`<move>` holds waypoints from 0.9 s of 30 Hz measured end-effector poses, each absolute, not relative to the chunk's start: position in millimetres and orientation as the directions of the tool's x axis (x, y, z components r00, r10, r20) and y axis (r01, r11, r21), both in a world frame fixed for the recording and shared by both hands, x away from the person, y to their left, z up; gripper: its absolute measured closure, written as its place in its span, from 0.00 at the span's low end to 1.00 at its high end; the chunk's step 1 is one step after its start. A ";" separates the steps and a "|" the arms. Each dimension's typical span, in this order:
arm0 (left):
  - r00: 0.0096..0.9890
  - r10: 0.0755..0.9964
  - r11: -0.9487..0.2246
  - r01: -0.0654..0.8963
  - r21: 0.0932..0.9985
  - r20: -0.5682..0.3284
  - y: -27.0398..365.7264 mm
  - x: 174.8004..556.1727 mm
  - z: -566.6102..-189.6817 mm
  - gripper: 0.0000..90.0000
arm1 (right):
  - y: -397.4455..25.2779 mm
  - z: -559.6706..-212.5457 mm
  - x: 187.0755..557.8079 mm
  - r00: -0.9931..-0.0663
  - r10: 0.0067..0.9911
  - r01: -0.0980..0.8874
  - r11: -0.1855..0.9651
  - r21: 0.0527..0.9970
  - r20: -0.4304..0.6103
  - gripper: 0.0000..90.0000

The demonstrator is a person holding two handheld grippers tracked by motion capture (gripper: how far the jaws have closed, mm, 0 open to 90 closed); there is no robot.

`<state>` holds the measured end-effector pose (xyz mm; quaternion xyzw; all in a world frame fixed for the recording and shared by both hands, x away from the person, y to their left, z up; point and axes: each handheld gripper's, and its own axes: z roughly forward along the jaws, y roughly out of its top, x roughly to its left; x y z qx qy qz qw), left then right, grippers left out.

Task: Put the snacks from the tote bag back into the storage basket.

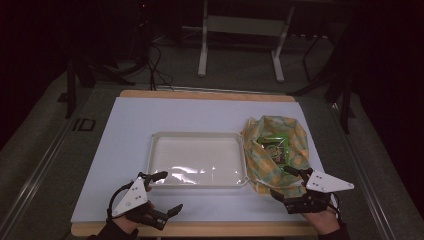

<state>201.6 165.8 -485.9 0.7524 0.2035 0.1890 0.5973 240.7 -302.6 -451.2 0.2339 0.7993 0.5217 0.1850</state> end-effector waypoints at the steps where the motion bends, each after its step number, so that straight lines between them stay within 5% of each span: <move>1: 0.847 0.531 -0.205 0.082 0.975 0.041 165.4 201.8 -486.4 0.00 | -302.6 -451.2 240.7 -0.822 0.567 0.181 0.346 0.921 -0.052 0.14; 27: 0.848 0.528 -0.235 0.089 0.968 0.051 163.3 203.3 -488.6 0.00 | -300.1 -408.0 239.8 -0.813 0.571 0.084 0.302 0.950 -0.110 0.15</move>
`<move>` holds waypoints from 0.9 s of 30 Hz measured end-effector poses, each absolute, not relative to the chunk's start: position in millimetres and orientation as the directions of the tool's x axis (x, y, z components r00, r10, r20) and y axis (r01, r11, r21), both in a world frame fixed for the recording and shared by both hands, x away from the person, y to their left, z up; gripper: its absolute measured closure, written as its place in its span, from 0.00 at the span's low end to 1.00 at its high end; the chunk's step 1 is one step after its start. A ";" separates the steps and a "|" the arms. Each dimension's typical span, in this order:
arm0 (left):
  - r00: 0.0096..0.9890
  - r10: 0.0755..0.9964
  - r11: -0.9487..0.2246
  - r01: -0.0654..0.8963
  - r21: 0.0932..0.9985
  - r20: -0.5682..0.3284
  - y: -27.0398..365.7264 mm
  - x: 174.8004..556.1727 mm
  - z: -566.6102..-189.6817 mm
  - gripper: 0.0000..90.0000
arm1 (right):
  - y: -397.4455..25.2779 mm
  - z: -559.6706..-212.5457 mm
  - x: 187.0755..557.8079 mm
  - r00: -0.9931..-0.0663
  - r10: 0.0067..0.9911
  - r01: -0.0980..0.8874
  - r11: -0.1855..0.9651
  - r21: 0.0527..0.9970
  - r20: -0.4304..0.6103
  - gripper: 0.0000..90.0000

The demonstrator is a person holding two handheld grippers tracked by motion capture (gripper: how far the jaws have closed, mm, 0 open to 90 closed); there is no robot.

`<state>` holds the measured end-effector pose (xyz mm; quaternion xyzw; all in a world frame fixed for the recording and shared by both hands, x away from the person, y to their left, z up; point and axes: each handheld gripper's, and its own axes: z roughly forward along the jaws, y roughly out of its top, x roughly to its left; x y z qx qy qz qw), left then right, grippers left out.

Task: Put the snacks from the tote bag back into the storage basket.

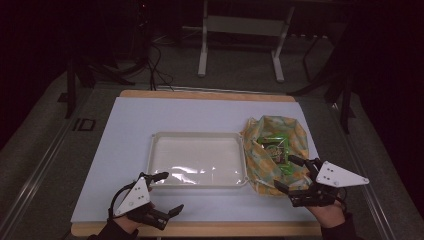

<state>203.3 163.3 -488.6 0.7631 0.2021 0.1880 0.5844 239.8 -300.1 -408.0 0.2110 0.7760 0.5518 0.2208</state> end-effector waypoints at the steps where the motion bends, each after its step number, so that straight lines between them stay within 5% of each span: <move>1: 0.848 0.528 -0.234 0.088 0.968 0.050 163.2 203.4 -488.6 0.00 | -300.1 -406.6 239.9 -0.811 0.575 0.084 0.301 0.950 -0.110 0.15; 27: 0.848 0.527 -0.234 0.083 0.969 0.054 162.9 202.7 -488.3 0.00 | -312.3 -381.7 263.1 -0.744 0.656 0.087 0.285 0.954 -0.128 0.16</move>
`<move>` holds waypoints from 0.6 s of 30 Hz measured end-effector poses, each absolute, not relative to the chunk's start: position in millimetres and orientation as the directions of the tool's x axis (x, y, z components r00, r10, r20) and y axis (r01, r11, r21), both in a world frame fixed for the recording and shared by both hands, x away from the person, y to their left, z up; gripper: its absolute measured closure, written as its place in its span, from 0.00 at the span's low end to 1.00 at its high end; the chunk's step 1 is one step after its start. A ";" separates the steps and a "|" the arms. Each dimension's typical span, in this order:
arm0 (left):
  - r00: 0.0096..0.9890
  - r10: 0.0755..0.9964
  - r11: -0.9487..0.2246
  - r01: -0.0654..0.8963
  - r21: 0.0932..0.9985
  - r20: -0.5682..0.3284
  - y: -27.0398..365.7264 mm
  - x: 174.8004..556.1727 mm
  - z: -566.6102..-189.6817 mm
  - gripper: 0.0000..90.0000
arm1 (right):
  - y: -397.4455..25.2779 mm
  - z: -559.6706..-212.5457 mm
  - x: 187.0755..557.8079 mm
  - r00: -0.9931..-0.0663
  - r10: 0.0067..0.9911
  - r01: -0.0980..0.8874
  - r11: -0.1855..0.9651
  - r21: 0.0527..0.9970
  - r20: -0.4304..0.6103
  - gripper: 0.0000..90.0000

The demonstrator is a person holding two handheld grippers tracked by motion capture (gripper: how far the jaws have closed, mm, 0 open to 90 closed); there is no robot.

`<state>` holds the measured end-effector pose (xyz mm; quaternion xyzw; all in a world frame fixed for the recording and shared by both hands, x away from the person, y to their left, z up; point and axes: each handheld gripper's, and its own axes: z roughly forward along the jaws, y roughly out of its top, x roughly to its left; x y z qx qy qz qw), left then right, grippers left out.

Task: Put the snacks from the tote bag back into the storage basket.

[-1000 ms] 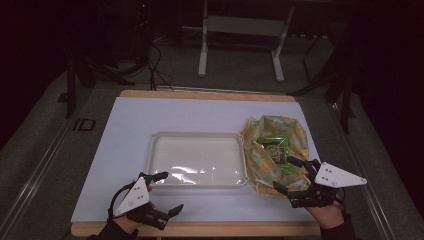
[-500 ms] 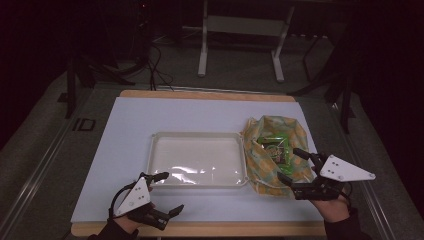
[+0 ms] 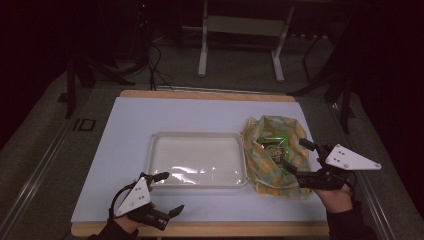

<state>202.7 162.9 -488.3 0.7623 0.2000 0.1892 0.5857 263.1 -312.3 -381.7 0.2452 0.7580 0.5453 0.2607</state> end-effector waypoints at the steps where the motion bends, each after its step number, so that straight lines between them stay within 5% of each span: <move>1: 0.848 0.527 -0.234 0.083 0.969 0.054 163.0 202.7 -488.2 0.00 | -312.9 -381.9 264.3 -0.741 0.660 0.095 0.281 0.955 -0.120 0.16; 18: 0.849 0.525 -0.233 0.079 0.969 0.057 162.1 202.9 -487.8 0.00 | -324.4 -380.6 289.2 -0.698 0.706 0.112 0.273 0.955 -0.119 0.22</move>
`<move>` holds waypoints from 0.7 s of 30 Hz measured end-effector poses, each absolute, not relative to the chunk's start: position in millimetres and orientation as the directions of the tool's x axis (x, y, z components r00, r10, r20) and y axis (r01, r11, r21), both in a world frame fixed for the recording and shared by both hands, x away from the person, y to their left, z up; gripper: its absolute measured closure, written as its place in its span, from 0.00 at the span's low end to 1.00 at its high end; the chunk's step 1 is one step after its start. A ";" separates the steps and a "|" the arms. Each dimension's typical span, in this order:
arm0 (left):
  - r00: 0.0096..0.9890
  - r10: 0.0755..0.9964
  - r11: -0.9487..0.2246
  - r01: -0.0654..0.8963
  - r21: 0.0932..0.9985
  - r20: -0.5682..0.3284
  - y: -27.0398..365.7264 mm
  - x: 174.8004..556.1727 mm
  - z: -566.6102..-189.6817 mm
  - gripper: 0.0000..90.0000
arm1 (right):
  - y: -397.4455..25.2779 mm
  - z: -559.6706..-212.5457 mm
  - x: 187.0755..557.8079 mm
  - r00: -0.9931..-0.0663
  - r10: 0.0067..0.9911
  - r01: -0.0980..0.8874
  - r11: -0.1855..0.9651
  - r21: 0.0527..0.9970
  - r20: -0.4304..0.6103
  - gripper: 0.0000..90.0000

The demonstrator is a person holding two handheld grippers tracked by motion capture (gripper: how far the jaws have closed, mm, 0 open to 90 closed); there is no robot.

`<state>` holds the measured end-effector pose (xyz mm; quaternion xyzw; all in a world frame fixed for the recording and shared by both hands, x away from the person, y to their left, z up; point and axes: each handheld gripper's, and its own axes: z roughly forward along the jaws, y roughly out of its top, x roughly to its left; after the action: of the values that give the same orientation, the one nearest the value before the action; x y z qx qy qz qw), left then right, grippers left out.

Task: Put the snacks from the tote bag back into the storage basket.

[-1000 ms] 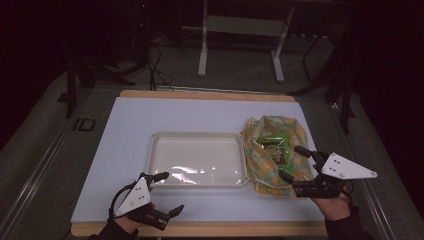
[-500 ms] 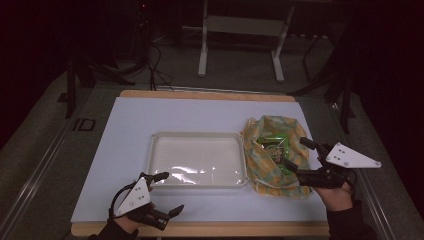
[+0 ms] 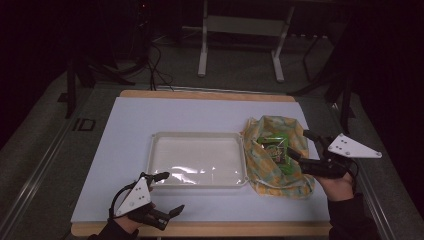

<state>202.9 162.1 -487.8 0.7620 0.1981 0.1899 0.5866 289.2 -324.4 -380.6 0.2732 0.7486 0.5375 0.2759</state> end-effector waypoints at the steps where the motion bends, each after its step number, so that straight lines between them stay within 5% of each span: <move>1: 0.849 0.525 -0.234 0.079 0.969 0.057 162.0 202.9 -487.9 0.00 | -325.2 -380.9 291.3 -0.698 0.706 0.113 0.275 0.955 -0.121 0.23; 21: 0.850 0.523 -0.240 0.076 0.968 0.063 161.7 202.9 -487.9 0.00 | -342.9 -417.3 328.2 -0.639 0.769 0.255 0.237 0.937 -0.020 0.33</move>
<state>202.9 161.7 -487.9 0.7638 0.1958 0.1912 0.5845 328.2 -342.9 -417.3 0.3434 0.7456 0.5136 0.2498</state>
